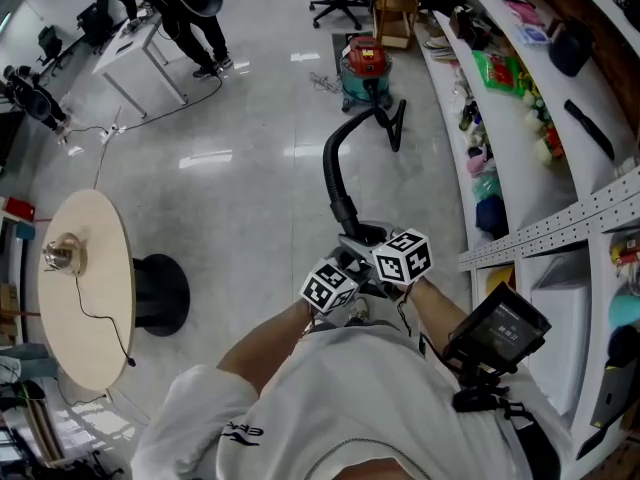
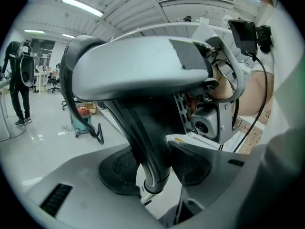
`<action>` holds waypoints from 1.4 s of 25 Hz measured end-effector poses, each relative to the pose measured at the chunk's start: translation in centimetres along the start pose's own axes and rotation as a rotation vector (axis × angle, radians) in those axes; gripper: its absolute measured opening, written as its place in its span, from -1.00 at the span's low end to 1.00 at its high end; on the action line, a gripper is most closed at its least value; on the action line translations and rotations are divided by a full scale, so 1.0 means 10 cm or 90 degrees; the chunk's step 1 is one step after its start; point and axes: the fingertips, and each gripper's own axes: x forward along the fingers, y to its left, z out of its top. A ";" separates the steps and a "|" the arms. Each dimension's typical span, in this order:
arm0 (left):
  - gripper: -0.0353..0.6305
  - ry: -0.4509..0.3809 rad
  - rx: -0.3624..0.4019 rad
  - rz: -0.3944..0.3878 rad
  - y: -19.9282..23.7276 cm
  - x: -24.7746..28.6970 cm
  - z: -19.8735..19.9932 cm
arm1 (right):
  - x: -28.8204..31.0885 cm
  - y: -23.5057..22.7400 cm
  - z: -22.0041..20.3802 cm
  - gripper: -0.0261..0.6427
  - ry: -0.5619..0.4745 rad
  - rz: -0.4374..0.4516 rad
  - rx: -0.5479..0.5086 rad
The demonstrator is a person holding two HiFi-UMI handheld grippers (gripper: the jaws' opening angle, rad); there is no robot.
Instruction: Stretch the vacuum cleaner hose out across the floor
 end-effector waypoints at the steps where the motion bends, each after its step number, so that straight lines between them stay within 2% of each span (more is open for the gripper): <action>1: -0.41 0.000 -0.002 0.003 -0.02 -0.04 -0.03 | 0.01 0.05 -0.03 -0.40 0.003 0.003 -0.001; 26: -0.41 -0.026 -0.029 0.058 -0.78 -1.22 -0.83 | 0.12 1.59 -0.75 -0.40 0.047 0.054 -0.034; 35: -0.41 -0.039 -0.061 0.094 -1.11 -1.49 -1.13 | 0.07 2.06 -1.09 -0.40 0.077 0.083 -0.051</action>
